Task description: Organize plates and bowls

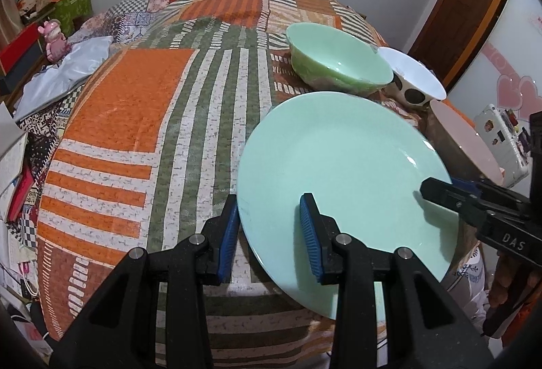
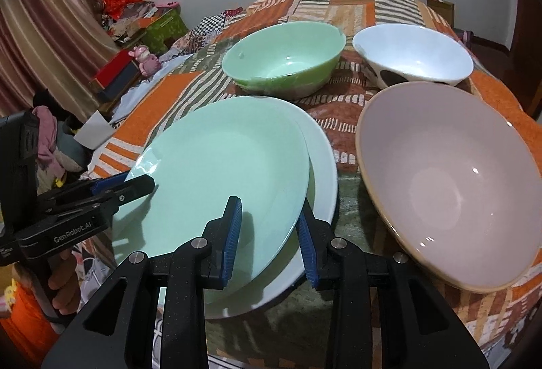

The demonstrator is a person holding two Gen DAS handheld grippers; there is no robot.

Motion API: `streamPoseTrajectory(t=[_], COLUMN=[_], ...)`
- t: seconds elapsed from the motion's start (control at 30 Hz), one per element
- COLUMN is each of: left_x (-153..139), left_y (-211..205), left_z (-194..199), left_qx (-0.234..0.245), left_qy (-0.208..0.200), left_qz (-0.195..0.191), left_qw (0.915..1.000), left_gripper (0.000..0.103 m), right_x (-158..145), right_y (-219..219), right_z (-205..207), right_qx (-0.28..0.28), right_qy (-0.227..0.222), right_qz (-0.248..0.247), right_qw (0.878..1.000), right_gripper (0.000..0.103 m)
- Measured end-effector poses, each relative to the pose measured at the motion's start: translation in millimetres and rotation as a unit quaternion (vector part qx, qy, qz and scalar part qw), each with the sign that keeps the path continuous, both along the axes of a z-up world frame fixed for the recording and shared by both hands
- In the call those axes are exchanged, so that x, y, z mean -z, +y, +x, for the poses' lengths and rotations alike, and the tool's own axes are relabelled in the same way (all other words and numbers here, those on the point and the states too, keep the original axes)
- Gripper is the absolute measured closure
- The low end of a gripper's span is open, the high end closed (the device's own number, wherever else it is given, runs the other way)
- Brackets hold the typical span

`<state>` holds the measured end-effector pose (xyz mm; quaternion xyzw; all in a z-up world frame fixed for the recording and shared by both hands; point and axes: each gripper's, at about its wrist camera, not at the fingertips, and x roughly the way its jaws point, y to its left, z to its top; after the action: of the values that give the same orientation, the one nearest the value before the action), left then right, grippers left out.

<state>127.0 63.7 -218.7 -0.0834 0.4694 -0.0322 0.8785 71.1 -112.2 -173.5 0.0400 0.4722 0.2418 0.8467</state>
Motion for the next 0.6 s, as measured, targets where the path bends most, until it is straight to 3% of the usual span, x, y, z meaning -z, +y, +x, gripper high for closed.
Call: streamPoseTrajectory(t=[0.37, 0.6], left_x=[-3, -26], left_y=[-1, 2], left_z=[1, -8], left_qx=[-0.002, -0.003], left_qy=[-0.005, -0.032], left_qz=[0.011, 0.024], left_qw=[0.9999, 0.9992], left_gripper=[0.067, 0.067], right_x=[-5, -23], right_y=[-6, -16], right_z=[-3, -9], right_qx=[0.011, 0.012], right_qy=[-0.003, -0.028], right_qz=[0.003, 0.009], right_qw=[1.0, 0.999], right_gripper=[0.075, 0.075])
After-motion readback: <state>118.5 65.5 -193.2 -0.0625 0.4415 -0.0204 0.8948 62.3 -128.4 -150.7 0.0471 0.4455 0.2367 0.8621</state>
